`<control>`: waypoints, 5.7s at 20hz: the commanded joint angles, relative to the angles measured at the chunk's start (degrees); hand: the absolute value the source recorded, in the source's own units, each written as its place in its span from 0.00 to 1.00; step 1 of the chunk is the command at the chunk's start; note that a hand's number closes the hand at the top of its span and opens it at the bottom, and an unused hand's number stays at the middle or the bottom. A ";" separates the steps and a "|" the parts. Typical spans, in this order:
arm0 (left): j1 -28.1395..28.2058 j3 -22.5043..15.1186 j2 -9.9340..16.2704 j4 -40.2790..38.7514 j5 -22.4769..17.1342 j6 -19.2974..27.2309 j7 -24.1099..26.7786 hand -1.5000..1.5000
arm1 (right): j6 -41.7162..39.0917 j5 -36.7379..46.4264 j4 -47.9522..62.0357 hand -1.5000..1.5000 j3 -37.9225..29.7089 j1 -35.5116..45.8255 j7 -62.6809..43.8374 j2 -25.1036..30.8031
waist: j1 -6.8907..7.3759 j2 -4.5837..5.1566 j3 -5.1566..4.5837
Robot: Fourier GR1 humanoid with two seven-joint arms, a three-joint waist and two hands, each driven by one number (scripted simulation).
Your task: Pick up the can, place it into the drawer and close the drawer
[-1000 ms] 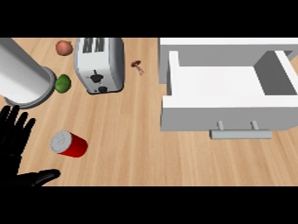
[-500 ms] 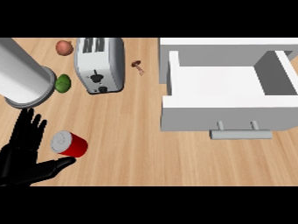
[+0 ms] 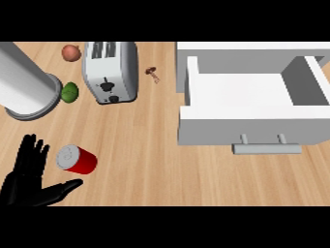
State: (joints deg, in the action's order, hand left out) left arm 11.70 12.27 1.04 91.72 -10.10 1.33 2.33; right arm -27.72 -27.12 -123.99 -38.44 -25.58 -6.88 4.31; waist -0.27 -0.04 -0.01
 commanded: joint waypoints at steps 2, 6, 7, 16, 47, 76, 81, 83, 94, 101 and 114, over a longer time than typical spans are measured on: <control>-0.02 4.20 2.98 -8.43 -2.48 -4.56 6.71 0.00 | -2.12 -0.46 0.50 0.00 -1.19 0.44 -0.07 -0.67 | 0.08 0.00 -0.01; -1.42 3.20 1.76 -12.72 -0.72 -3.18 8.86 0.00 | 0.43 -0.28 -7.72 0.00 0.54 -0.63 -4.82 -4.05 | -0.04 -0.02 -0.02; -1.38 2.86 2.19 -13.24 -2.04 -5.26 7.64 0.00 | -2.93 0.02 -2.40 0.00 -1.80 -0.76 -0.44 -3.41 | -0.04 -0.02 0.01; -6.79 4.18 2.75 -24.97 -2.74 -5.73 13.54 0.00 | -2.51 -2.61 -5.76 0.00 -3.76 -0.08 -6.46 -3.83 | -0.05 -0.02 0.00; -19.59 -2.12 -0.15 -22.63 -9.72 -10.75 10.14 1.00 | -3.96 -1.30 -2.35 0.00 -2.34 -0.02 -3.77 -4.27 | 0.07 -0.13 0.08; -48.02 -14.54 -1.02 -10.69 -2.82 18.02 -12.75 1.00 | -0.51 -10.75 -9.43 0.00 -5.89 -3.57 -8.93 -2.40 | -0.58 -0.09 0.02; -52.13 -15.03 -1.03 -13.77 -1.03 18.53 -14.77 1.00 | 0.55 -6.48 -8.54 0.00 -2.92 -0.16 -9.21 -3.38 | -0.31 -0.01 0.02; -57.46 -14.11 -1.04 -18.31 -2.34 19.04 -12.30 1.00 | 4.83 -3.77 -11.64 0.00 1.92 -0.19 -9.96 -4.26 | -0.58 0.10 0.01; -73.03 -17.66 -1.04 -33.56 -6.39 27.22 -10.24 1.00 | 2.87 -5.53 -10.27 0.00 0.12 0.18 -9.46 -4.27 | -1.40 0.20 0.03; -81.15 -23.06 -1.04 -41.64 -13.84 33.69 -7.44 1.00 | 0.96 -4.16 -5.46 0.00 0.06 1.92 -6.75 -2.48 | -2.02 0.37 0.06; -89.61 -32.12 -1.04 -53.37 -26.75 38.88 -2.53 1.00 | 1.38 -4.57 -9.17 0.00 2.09 -1.25 -7.40 -4.25 | -4.32 0.51 0.11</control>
State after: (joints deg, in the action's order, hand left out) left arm -75.95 -15.56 0.02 40.78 -32.72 36.56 -1.39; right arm -25.44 -29.90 -131.53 -36.32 -24.50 -13.96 0.87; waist -3.05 0.42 0.06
